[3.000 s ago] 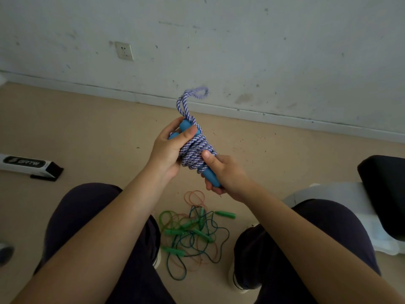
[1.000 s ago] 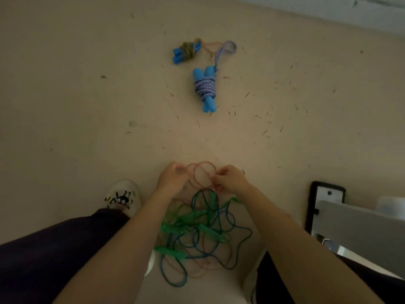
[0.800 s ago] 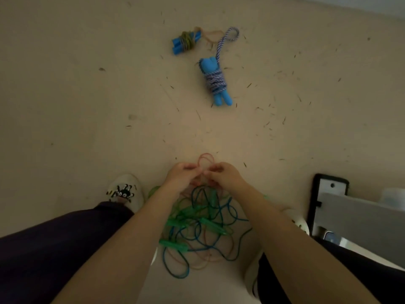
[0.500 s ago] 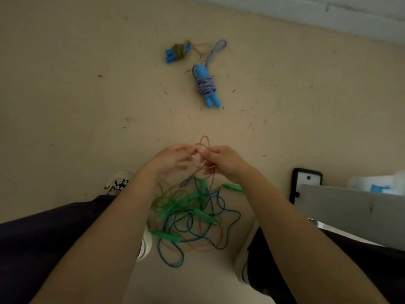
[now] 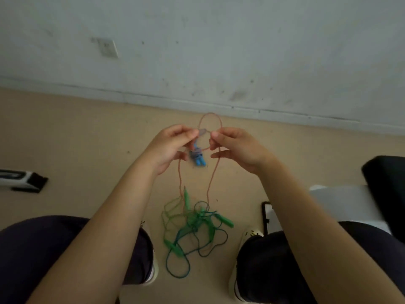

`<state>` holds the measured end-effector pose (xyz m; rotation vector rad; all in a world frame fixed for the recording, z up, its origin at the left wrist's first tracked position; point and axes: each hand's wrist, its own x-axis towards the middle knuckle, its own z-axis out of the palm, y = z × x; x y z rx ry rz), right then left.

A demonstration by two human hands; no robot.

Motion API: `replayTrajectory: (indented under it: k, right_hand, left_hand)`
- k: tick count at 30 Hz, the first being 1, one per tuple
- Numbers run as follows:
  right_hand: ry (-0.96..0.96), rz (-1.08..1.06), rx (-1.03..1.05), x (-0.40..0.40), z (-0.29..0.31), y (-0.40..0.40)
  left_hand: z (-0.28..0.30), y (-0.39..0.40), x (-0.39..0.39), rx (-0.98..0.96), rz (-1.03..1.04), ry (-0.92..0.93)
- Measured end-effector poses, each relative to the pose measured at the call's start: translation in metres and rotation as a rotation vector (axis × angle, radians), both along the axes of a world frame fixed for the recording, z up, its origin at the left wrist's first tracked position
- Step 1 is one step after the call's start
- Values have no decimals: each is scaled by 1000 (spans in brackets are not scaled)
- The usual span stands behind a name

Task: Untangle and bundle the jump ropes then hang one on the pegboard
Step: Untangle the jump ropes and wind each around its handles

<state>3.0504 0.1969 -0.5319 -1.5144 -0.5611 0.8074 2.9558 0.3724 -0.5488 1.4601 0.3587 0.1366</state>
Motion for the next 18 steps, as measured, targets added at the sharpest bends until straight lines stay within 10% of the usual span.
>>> replayTrajectory:
  k: [10, 18]
  right_hand:
    - [-235, 9, 232, -44, 133, -34]
    - [-453, -93, -185, -45, 107, -49]
  left_hand:
    - [122, -16, -70, 364, -5, -131]
    - [97, -6, -85, 439, 40, -65]
